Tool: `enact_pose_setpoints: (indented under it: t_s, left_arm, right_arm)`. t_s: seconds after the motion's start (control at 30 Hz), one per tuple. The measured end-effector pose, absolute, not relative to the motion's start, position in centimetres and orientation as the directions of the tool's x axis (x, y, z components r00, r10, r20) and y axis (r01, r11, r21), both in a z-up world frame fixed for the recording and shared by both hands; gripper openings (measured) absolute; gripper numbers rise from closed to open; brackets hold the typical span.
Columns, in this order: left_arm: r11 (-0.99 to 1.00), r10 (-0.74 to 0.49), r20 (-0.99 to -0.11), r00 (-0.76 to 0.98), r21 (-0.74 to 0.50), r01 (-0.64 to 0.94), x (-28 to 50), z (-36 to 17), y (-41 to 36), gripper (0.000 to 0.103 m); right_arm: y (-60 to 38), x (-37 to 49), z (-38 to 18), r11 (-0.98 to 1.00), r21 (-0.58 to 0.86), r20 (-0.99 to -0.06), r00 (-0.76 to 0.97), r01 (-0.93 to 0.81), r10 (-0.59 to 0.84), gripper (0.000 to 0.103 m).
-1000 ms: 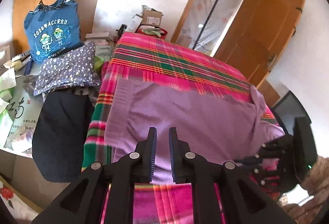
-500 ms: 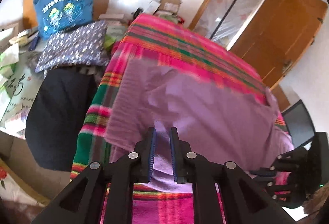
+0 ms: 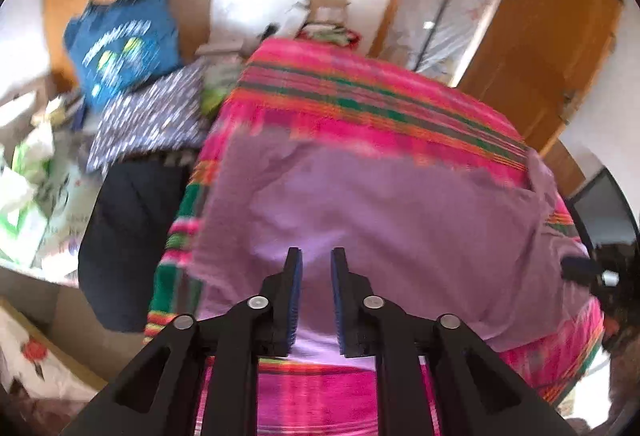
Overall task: Fold clothes
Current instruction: 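Open both grippers and release the folded garment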
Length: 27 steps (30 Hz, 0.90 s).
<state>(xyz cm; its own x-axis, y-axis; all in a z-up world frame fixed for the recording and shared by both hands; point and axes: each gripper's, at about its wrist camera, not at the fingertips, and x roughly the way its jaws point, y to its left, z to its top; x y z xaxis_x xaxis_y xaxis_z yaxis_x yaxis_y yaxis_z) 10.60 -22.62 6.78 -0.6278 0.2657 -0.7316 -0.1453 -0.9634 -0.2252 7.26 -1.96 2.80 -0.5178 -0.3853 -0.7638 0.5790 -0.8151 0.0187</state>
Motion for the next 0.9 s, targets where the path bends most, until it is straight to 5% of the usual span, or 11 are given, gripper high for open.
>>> enact_pose_setpoints:
  t_s: [0.37, 0.8, 0.9]
  left_arm:
    - [-0.868, 0.420, -0.713, -0.562, -0.135, -0.477, 11.8, 7.9, -7.1, 0.034]
    - [-0.854, 0.416, -0.745, -0.522, -0.123, -0.506, 9.7, 5.9, -1.9, 0.034]
    - [-0.854, 0.418, -0.751, -0.511, -0.133, -0.503, 8.9, 5.6, -1.8, 0.034]
  right_arm:
    - [13.8, 7.1, 5.2, -0.908, -0.181, -0.794, -0.601, 0.378, -0.092, 0.015]
    - [15.9, -1.5, 2.0, -0.937, -0.053, -0.804, -0.572, 0.345, -0.165, 0.020]
    - [15.7, -3.3, 2.2, -0.931, -0.054, -0.793, -0.583, 0.360, -0.179, 0.030]
